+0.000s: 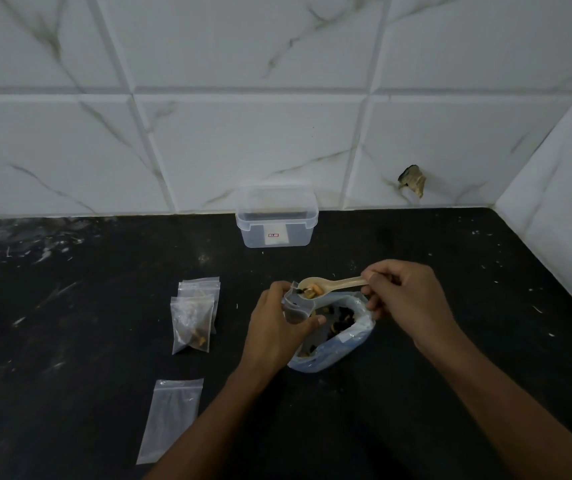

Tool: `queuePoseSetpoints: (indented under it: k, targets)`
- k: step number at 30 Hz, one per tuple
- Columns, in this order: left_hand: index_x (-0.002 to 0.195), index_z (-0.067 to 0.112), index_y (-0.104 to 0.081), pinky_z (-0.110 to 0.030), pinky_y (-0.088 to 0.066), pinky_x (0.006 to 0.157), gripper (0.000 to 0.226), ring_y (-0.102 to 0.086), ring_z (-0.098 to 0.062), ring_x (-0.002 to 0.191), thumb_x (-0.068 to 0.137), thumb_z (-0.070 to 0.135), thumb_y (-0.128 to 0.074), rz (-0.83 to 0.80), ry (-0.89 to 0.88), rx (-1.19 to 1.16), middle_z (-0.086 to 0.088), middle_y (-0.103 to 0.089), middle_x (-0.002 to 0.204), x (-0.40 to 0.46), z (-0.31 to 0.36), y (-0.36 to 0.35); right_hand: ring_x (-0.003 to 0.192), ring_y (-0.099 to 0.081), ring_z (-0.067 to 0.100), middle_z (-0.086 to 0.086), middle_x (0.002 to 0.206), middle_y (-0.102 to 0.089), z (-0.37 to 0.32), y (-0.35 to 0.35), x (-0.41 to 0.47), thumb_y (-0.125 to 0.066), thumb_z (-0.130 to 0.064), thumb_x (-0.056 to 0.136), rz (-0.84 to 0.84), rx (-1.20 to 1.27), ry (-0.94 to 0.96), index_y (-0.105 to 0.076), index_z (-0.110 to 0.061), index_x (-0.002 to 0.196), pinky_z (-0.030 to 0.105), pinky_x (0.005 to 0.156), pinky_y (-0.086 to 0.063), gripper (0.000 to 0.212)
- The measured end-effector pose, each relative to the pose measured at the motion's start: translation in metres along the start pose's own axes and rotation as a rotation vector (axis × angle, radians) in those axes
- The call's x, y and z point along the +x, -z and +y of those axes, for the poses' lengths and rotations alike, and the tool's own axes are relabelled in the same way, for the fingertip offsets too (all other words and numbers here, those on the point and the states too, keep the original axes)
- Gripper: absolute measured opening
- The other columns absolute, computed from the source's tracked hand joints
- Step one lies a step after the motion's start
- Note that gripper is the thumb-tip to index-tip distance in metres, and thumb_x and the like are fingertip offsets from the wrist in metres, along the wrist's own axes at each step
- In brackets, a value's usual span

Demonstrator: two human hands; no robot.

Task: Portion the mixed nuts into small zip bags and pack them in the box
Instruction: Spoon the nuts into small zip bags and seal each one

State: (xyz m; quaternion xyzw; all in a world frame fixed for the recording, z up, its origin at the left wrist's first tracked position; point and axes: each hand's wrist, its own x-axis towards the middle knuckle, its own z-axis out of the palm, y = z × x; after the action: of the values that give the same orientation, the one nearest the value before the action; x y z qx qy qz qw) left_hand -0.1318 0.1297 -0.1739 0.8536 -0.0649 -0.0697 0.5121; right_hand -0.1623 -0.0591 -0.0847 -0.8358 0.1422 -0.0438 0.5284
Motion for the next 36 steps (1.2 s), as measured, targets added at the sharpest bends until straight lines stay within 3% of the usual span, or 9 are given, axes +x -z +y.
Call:
queuePoseSetpoints:
  k: [3,7,10,15,17,20,23,31,36]
  targets:
    - [0.113,0.038,-0.046,-0.024,-0.049,0.086,0.054,-0.054,-0.004,0.107,0.072,0.037,-0.082,0.001,0.004,-0.006,0.009,-0.055,0.119,0.003,-0.002,-0.004,0.055,-0.064,0.006,-0.003,0.069,-0.066,0.002,-0.012,-0.009,-0.058,-0.01,0.092,0.044,-0.181,0.219,-0.069,-0.016,0.089,0.016,0.05,-0.051,0.012]
    - [0.109,0.04,-0.047,-0.029,-0.053,0.088,0.051,-0.057,-0.005,0.106,0.072,0.038,-0.082,0.001,0.007,-0.03,0.01,-0.058,0.115,0.005,-0.006,-0.006,0.067,-0.061,0.004,0.0,0.079,-0.067,0.011,-0.025,-0.018,-0.063,-0.006,0.086,0.053,-0.469,0.665,-0.069,-0.011,0.092,0.018,0.061,-0.053,0.01]
    - [0.107,0.037,-0.05,-0.033,-0.055,0.088,0.051,-0.059,-0.005,0.103,0.066,0.046,-0.079,0.024,-0.001,-0.056,0.01,-0.062,0.109,0.005,-0.008,-0.007,0.061,-0.062,0.011,0.004,0.075,-0.066,0.017,-0.03,-0.022,-0.049,-0.014,0.086,-0.006,-0.667,0.905,-0.067,-0.008,0.087,0.024,0.054,-0.056,0.019]
    - [0.111,0.032,-0.052,-0.036,-0.054,0.091,0.056,-0.06,-0.007,0.105,0.064,0.052,-0.076,0.027,-0.02,-0.072,0.01,-0.064,0.11,0.005,-0.008,-0.008,0.059,-0.061,0.009,0.004,0.073,-0.066,0.016,-0.029,-0.025,-0.043,-0.017,0.085,-0.028,-0.739,1.028,-0.068,-0.01,0.082,0.02,0.054,-0.054,0.026]
    - [0.113,0.034,-0.051,-0.034,-0.054,0.091,0.056,-0.06,-0.007,0.106,0.067,0.048,-0.081,0.03,0.0,-0.079,0.009,-0.062,0.114,0.005,-0.009,-0.006,0.063,-0.062,0.01,0.005,0.077,-0.066,0.016,-0.025,-0.024,-0.046,-0.017,0.087,0.045,-0.674,0.976,-0.068,-0.007,0.087,0.02,0.058,-0.055,0.024]
    - [0.115,0.035,-0.05,-0.023,-0.053,0.081,0.058,-0.059,-0.006,0.106,0.07,0.042,-0.084,0.045,0.033,-0.087,0.008,-0.059,0.117,0.005,-0.011,-0.002,0.069,-0.061,0.004,0.003,0.082,-0.067,0.016,-0.018,-0.018,-0.06,-0.008,0.087,0.223,-0.387,0.748,-0.069,-0.005,0.093,0.012,0.069,-0.05,0.011]
    - [0.109,0.038,-0.05,-0.015,-0.046,0.073,0.051,-0.059,-0.004,0.102,0.072,0.037,-0.084,0.083,0.05,-0.12,0.009,-0.06,0.114,0.001,-0.012,0.004,0.064,-0.06,-0.001,-0.007,0.074,-0.064,0.027,-0.012,-0.007,-0.064,-0.001,0.086,0.317,-0.215,0.498,-0.069,-0.011,0.09,0.007,0.063,-0.047,0.012]
    - [0.102,0.041,-0.05,-0.011,-0.047,0.069,0.044,-0.061,0.002,0.094,0.074,0.033,-0.083,0.095,0.043,-0.165,0.012,-0.062,0.106,-0.005,-0.01,0.006,0.067,-0.061,0.0,-0.009,0.075,-0.062,0.086,-0.044,-0.013,-0.06,-0.013,0.092,0.128,-0.347,0.061,-0.061,-0.025,0.089,0.018,0.057,-0.051,0.012]
    - [0.103,0.042,-0.051,-0.015,-0.048,0.075,0.046,-0.06,0.004,0.094,0.073,0.03,-0.084,0.091,0.02,-0.158,0.012,-0.062,0.106,-0.007,-0.012,0.002,0.056,-0.058,0.006,-0.005,0.065,-0.058,0.1,-0.059,-0.023,-0.061,-0.02,0.091,0.107,-0.436,0.0,-0.052,-0.025,0.084,0.028,0.052,-0.052,0.013]
